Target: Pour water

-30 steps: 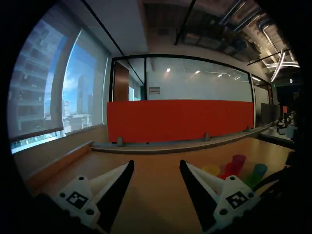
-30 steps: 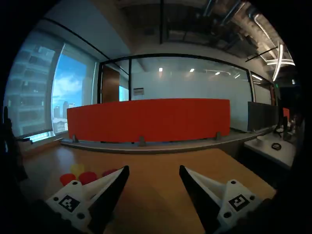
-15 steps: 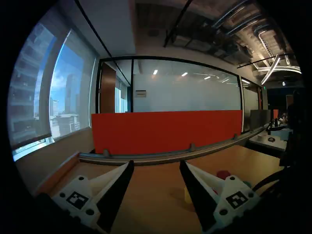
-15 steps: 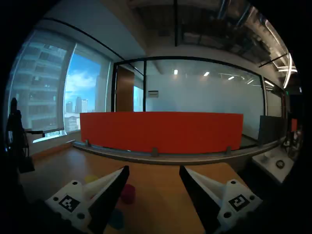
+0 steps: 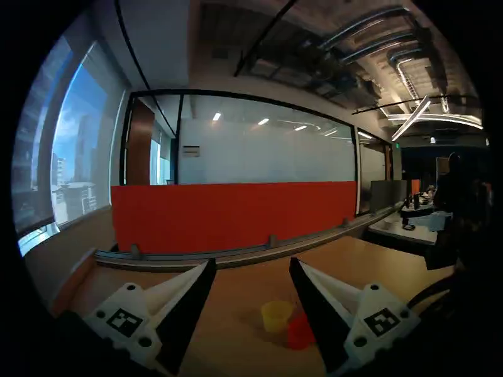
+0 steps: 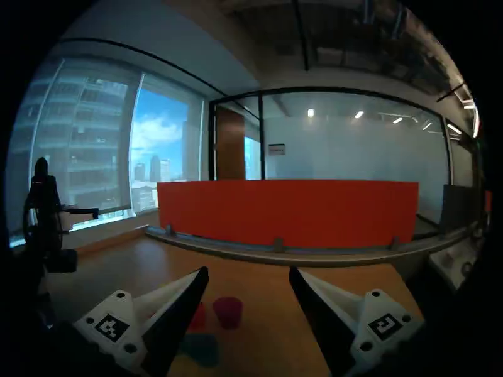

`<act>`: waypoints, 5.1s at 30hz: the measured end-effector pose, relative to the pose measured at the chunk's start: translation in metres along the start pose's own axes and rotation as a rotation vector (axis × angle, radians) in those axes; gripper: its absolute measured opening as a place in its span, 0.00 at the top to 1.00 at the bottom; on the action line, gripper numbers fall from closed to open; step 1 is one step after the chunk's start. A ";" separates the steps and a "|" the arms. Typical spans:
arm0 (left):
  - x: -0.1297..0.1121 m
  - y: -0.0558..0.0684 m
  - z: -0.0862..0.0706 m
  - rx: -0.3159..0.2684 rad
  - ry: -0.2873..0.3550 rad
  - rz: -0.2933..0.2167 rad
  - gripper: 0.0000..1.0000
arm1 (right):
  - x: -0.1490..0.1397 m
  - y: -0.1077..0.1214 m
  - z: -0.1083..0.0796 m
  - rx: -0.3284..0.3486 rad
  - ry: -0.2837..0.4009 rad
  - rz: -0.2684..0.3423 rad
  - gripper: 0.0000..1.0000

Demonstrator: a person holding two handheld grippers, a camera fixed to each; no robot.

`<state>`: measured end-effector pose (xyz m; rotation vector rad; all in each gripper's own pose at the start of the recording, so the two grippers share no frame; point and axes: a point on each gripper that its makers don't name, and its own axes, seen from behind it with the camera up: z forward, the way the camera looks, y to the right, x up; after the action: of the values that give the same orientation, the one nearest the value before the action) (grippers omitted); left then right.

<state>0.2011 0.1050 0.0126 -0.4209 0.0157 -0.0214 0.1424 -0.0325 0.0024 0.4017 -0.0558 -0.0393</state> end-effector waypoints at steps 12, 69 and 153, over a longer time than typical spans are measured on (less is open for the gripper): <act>0.015 0.054 -0.001 -0.272 0.011 -0.004 0.14 | 0.021 -0.057 -0.013 0.324 0.031 -0.012 0.01; -0.116 0.109 -0.005 -0.518 -0.326 0.161 0.14 | -0.104 -0.049 -0.005 0.398 -0.348 -0.164 0.00; -0.183 0.106 0.004 -0.543 -0.422 0.148 0.14 | -0.245 -0.081 0.061 0.439 -0.545 -0.229 0.11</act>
<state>0.0205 0.2077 -0.0246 -0.9592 -0.3709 0.2228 -0.1083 -0.1189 0.0157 0.8266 -0.5632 -0.3675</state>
